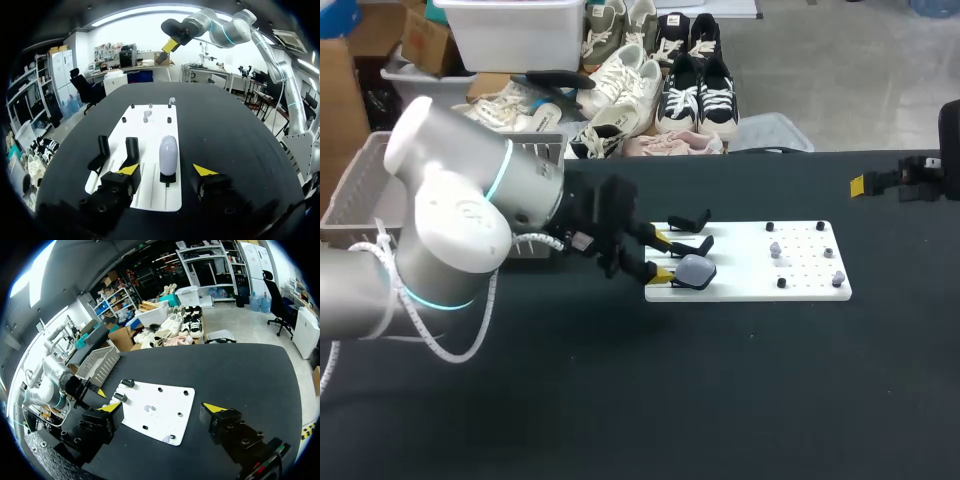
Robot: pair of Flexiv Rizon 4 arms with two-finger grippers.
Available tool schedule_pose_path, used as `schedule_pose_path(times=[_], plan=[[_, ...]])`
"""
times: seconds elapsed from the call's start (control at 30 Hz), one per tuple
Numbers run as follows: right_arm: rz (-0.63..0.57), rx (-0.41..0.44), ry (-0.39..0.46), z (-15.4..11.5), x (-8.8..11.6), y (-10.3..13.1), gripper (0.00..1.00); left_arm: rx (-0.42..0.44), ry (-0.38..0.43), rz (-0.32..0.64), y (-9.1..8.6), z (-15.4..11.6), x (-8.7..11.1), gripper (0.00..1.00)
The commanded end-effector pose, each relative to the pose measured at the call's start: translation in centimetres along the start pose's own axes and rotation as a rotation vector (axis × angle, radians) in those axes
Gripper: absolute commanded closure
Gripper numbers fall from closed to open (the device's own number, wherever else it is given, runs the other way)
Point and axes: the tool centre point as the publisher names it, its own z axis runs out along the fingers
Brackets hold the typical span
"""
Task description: Pick up each earbud case from the left stands, insert the matching earbuds, close the lid, and place the case in the box.
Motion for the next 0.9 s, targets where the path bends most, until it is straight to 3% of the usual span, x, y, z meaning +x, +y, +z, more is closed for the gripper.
schedule_pose_path(times=[0.03, 0.1, 0.73, 0.9], plan=[[-0.002, -0.007, 0.001, 0.1, 0.0, -0.2, 0.0, -0.004, -0.005, -0.004, 0.0, 0.6, 0.2, 0.2], [-0.002, -0.007, 0.001, 0.1, 0.0, -0.2, 0.0, -0.001, -0.006, -0.01, 0.0, 0.8, 0.2, 0.12], [-0.002, -0.007, 0.001, 0.1, 0.0, -0.2, 0.0, 0.008, -0.023, -0.011, 0.7, 2.4, -0.3, 0.34], [-0.002, -0.007, 0.001, 0.1, 0.0, -0.2, 0.0, 0.015, -0.031, -0.01, 0.6, 2.6, -0.5, 0.35]])
